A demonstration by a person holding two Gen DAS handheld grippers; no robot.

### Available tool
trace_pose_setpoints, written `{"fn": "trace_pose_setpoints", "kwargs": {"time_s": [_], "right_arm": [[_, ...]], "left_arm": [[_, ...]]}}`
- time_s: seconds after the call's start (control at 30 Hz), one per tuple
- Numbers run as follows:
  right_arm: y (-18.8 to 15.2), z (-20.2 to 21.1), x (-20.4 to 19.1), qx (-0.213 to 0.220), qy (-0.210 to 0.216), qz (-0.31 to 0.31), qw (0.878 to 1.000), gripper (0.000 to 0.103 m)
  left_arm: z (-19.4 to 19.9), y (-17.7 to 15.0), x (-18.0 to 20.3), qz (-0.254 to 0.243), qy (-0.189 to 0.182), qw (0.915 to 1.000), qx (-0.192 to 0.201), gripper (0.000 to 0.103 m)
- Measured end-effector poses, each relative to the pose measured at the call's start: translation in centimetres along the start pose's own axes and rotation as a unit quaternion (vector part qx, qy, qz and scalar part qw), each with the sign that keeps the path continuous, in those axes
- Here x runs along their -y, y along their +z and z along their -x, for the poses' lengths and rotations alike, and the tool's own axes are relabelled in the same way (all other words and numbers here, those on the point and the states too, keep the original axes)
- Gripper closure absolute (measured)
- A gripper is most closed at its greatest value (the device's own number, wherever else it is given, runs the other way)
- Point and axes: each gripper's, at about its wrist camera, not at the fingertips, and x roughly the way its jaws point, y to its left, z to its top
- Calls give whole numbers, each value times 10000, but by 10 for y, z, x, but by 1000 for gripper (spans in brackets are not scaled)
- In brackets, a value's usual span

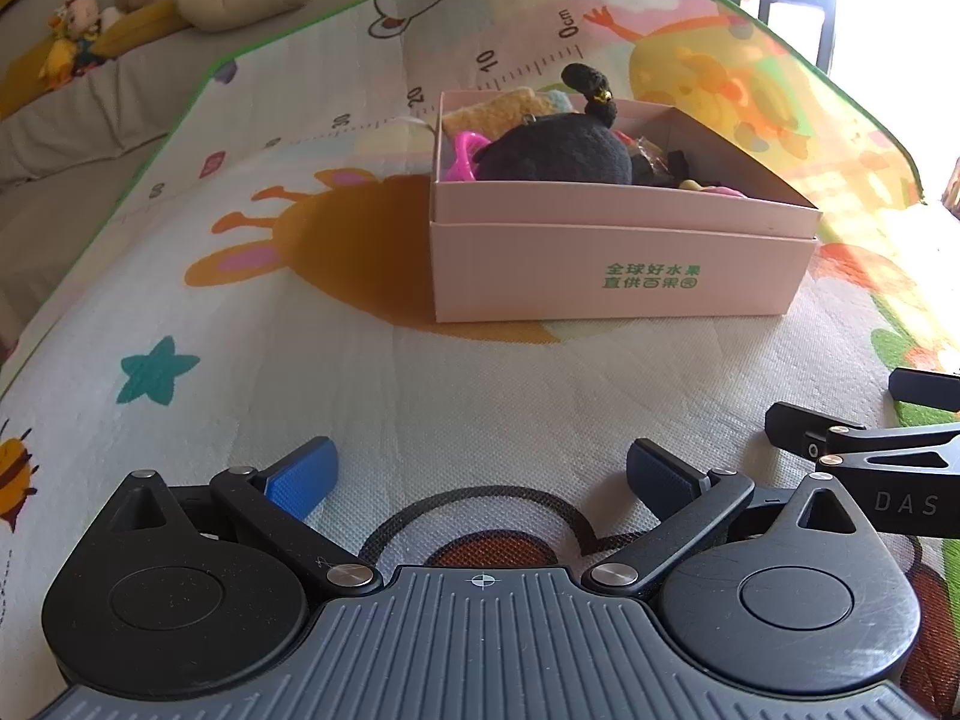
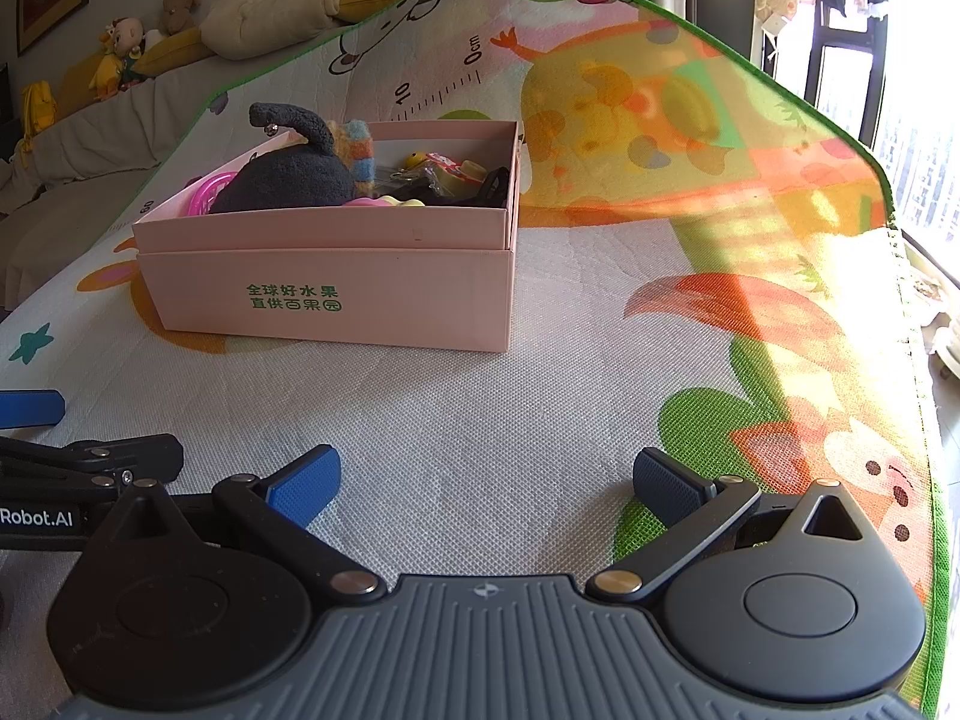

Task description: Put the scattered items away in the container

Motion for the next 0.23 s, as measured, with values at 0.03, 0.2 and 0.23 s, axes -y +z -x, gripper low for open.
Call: {"fn": "trace_pose_setpoints", "kwargs": {"time_s": [0.03,0.2,0.23], "right_arm": [[0,0,0,0,3,-3,10000,0],[0,0,0,0,0,0,10000,0],[0,0,0,0,0,1,10000,0]], "left_arm": [[0,0,0,2,-3,10000,1,0],[1,-1,-1,17,2,10000,11,0],[1,-1,-1,20,0,10000,15,0]]}}
